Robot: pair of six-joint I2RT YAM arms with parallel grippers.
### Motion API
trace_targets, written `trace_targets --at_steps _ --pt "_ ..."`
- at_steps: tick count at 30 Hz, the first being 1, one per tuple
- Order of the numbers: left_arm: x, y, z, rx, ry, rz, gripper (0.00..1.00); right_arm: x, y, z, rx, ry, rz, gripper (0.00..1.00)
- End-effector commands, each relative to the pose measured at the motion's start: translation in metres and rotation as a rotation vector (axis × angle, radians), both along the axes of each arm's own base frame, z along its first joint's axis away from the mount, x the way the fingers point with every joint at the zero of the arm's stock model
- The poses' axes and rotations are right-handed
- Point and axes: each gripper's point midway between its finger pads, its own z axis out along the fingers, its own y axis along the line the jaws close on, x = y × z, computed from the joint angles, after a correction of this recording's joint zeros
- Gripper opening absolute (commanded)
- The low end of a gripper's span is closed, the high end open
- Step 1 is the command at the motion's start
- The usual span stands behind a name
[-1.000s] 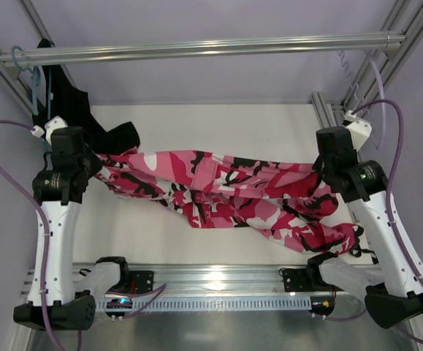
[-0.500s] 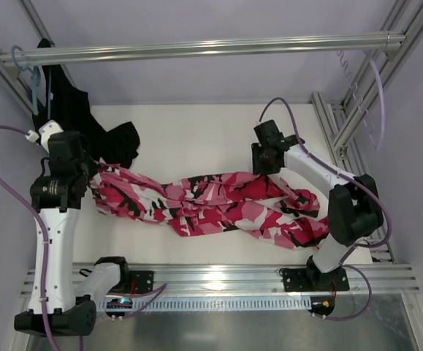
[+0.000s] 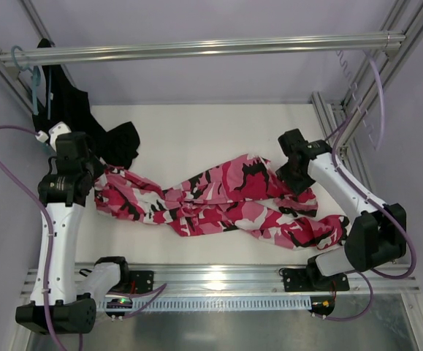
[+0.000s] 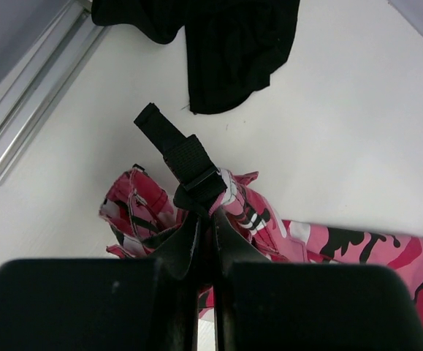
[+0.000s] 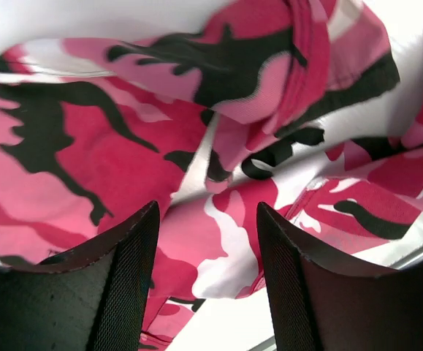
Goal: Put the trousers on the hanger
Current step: Fold the trousers
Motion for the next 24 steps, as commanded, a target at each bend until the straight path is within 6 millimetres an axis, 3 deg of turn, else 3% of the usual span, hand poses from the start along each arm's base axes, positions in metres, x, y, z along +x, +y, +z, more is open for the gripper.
trace_targets --at_steps 1,4,5,7,12,16,19,20,21,23,24 --pt "0.013 -0.003 0.013 -0.023 -0.090 -0.011 0.00 -0.014 0.001 -0.017 0.064 0.019 -0.182 0.59" --pt "0.014 -0.006 0.012 -0.030 -0.091 -0.030 0.00 -0.004 -0.016 -0.020 -0.011 -0.020 -0.151 0.59" --pt "0.015 -0.007 0.011 -0.029 -0.089 -0.035 0.00 0.011 -0.016 -0.016 -0.021 -0.078 -0.105 0.59" --pt "0.016 -0.006 0.009 -0.023 -0.080 -0.039 0.00 0.014 -0.021 -0.023 -0.080 -0.102 0.023 0.57" --pt "0.017 -0.004 0.005 -0.011 -0.078 -0.031 0.00 0.000 -0.030 -0.036 -0.099 -0.101 0.009 0.57" --pt "0.020 -0.004 -0.003 -0.016 -0.066 -0.028 0.00 0.005 -0.026 -0.054 -0.101 -0.062 0.030 0.57" --pt "0.021 0.000 -0.005 0.000 -0.051 -0.016 0.00 0.017 -0.024 -0.062 -0.111 -0.037 0.075 0.32" --pt "0.019 0.004 -0.005 0.015 -0.040 0.002 0.00 0.011 -0.028 -0.061 -0.126 0.002 0.084 0.22" --pt "0.018 0.007 -0.004 0.029 -0.038 0.013 0.00 0.016 -0.037 -0.048 -0.148 -0.013 0.057 0.04" --pt "0.014 0.017 0.000 0.067 -0.026 0.052 0.00 -0.007 -0.060 -0.032 -0.207 0.052 0.002 0.04" --pt "0.013 0.019 0.002 0.077 -0.026 0.062 0.00 -0.009 -0.083 -0.010 -0.219 0.009 -0.094 0.04"
